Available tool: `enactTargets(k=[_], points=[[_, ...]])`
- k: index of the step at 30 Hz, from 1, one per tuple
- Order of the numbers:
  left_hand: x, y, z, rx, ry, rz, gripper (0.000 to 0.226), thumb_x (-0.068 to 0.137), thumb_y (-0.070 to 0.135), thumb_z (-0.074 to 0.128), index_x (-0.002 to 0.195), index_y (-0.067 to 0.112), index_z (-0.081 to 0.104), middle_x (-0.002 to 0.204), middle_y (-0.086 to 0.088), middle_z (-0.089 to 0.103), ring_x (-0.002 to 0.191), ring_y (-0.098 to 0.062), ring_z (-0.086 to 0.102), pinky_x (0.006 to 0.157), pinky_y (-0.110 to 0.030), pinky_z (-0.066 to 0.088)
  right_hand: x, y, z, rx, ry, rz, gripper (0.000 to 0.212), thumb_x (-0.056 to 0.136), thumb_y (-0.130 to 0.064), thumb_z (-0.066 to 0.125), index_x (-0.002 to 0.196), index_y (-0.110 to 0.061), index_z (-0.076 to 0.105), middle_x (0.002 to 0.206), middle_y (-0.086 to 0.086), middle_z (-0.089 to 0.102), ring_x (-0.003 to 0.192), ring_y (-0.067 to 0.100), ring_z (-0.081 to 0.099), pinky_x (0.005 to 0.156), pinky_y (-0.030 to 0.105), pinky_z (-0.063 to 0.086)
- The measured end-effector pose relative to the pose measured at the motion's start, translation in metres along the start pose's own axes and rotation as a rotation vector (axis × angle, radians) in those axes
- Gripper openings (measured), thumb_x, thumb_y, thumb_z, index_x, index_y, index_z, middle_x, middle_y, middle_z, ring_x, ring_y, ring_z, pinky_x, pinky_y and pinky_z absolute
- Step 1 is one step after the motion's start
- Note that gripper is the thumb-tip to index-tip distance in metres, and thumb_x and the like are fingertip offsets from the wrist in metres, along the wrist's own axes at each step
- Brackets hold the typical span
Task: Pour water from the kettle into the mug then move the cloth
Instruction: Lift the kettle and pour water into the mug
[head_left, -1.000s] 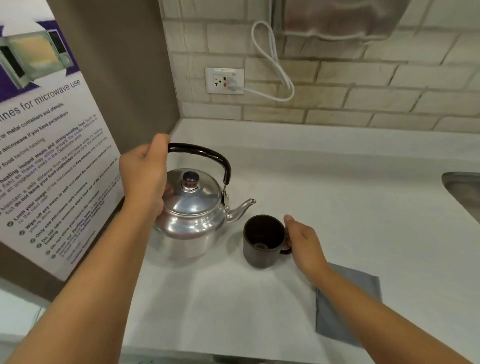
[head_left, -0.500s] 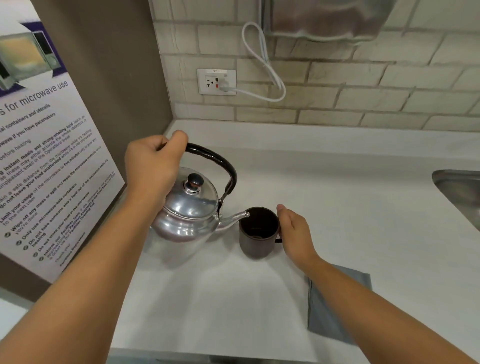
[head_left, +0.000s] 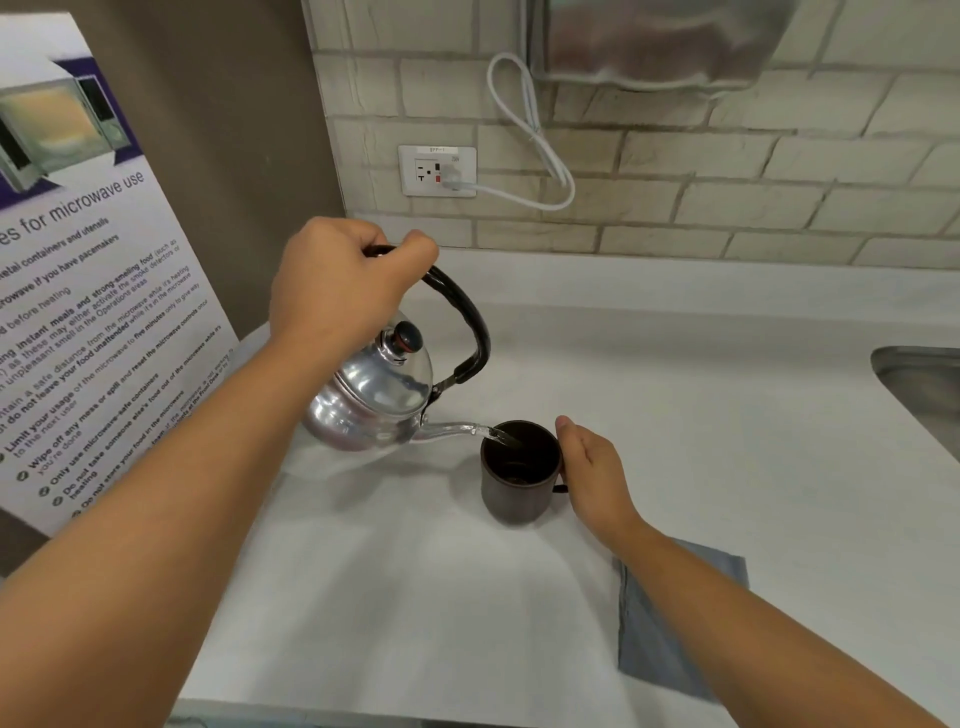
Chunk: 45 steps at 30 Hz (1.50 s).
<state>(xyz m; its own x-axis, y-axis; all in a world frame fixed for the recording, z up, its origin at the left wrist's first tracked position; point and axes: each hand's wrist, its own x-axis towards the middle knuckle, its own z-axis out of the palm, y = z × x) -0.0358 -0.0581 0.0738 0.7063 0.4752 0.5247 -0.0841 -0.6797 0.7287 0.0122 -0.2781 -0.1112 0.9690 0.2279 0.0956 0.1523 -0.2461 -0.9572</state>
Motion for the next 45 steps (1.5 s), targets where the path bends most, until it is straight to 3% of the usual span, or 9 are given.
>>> enactTargets(k=[6,14,19,28,37,45], points=[[0.008,0.013,-0.002,0.122,-0.002,0.056,0.049,0.069,0.045,0.058,0.056,-0.001,0.044,0.048,-0.002,0.030,0.050,-0.020,0.030,0.051,-0.030,0.030,0.000,0.002,-0.001,0.001,-0.001,-0.006,0.047,0.100,-0.035,0.039,0.059,-0.014,0.028,0.055,-0.001,0.030,0.049,0.008,0.028,0.048,0.019,0.026],[0.012,0.021,-0.004,0.228,-0.023,0.104,0.047,0.065,0.051,0.054,0.054,0.006,0.043,0.045,0.003,0.031,0.046,-0.018,0.029,0.048,-0.026,0.027,0.000,0.003,-0.001,0.015,0.001,-0.002,0.047,0.099,-0.036,0.040,0.059,-0.014,0.030,0.054,-0.003,0.031,0.048,0.007,0.029,0.047,0.016,0.027],[0.015,0.026,-0.006,0.257,-0.049,0.108,0.047,0.066,0.052,0.055,0.043,0.015,0.038,0.033,0.007,0.033,0.036,-0.012,0.028,0.046,-0.023,0.025,0.000,0.004,-0.001,0.004,0.002,-0.004,0.047,0.099,-0.037,0.039,0.059,-0.015,0.030,0.054,-0.003,0.030,0.050,0.009,0.028,0.048,0.020,0.026],[0.021,0.034,-0.007,0.347,-0.041,0.194,0.047,0.071,0.051,0.057,0.047,0.013,0.043,0.041,0.003,0.033,0.041,-0.016,0.032,0.046,-0.024,0.028,-0.002,0.003,-0.002,0.002,0.009,-0.007,0.046,0.100,-0.035,0.039,0.061,-0.011,0.032,0.059,0.006,0.032,0.052,0.011,0.030,0.048,0.018,0.028],[0.022,0.041,-0.008,0.400,-0.049,0.243,0.046,0.072,0.051,0.058,0.052,0.011,0.050,0.043,0.003,0.035,0.041,-0.015,0.034,0.045,-0.023,0.026,-0.001,0.004,-0.001,0.005,0.005,-0.011,0.046,0.100,-0.034,0.039,0.061,-0.012,0.031,0.057,0.002,0.032,0.050,0.008,0.030,0.048,0.017,0.028],[0.018,0.037,-0.004,0.329,-0.045,0.217,0.049,0.071,0.052,0.057,0.047,0.012,0.041,0.041,0.003,0.031,0.040,-0.015,0.029,0.046,-0.024,0.029,0.000,0.006,-0.002,-0.010,0.008,-0.007,0.047,0.099,-0.037,0.039,0.060,-0.012,0.032,0.057,0.003,0.033,0.050,0.010,0.031,0.048,0.019,0.028]])
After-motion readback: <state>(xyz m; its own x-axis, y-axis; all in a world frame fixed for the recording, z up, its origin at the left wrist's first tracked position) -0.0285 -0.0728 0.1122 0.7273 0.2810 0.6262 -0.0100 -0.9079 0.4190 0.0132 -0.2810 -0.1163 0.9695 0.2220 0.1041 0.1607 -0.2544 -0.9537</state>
